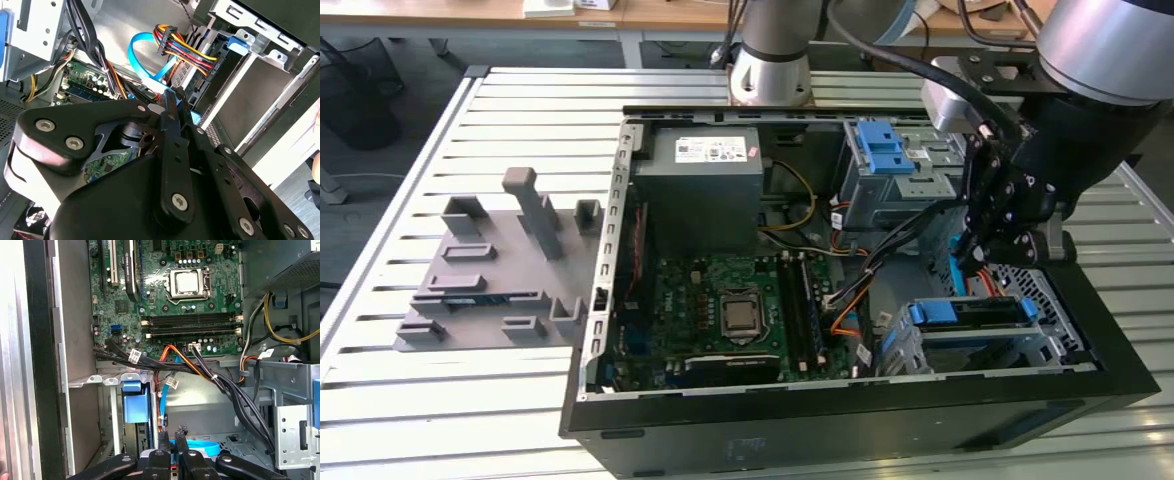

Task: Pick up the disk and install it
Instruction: 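Insert the second disk wire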

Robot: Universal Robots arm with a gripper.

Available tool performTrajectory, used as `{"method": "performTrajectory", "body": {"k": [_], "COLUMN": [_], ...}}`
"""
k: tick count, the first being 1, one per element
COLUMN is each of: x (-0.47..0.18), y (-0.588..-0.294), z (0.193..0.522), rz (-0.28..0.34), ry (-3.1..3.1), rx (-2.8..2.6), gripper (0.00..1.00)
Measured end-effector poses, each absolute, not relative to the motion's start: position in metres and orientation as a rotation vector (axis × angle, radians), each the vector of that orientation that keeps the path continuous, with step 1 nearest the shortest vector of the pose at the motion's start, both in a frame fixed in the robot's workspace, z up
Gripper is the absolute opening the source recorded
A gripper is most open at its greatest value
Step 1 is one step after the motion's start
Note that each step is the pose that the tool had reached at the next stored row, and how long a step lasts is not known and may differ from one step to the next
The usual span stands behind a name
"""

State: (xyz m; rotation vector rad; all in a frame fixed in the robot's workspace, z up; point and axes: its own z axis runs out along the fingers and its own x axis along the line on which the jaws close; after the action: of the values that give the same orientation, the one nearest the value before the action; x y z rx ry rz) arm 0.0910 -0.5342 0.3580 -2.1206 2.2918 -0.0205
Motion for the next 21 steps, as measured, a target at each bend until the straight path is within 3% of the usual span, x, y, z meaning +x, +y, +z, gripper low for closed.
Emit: {"method": "performTrajectory", "body": {"k": [17, 21], "x": [0.0910, 0.0910], "y": [-0.5347, -0.5348], "z": [0.3575, 0.3575], "rz": [-0.020, 0.014], "ry": [2.292, 2.277], "rx": [-2.120, -2.106], "gripper": [0.16, 0.16]}}
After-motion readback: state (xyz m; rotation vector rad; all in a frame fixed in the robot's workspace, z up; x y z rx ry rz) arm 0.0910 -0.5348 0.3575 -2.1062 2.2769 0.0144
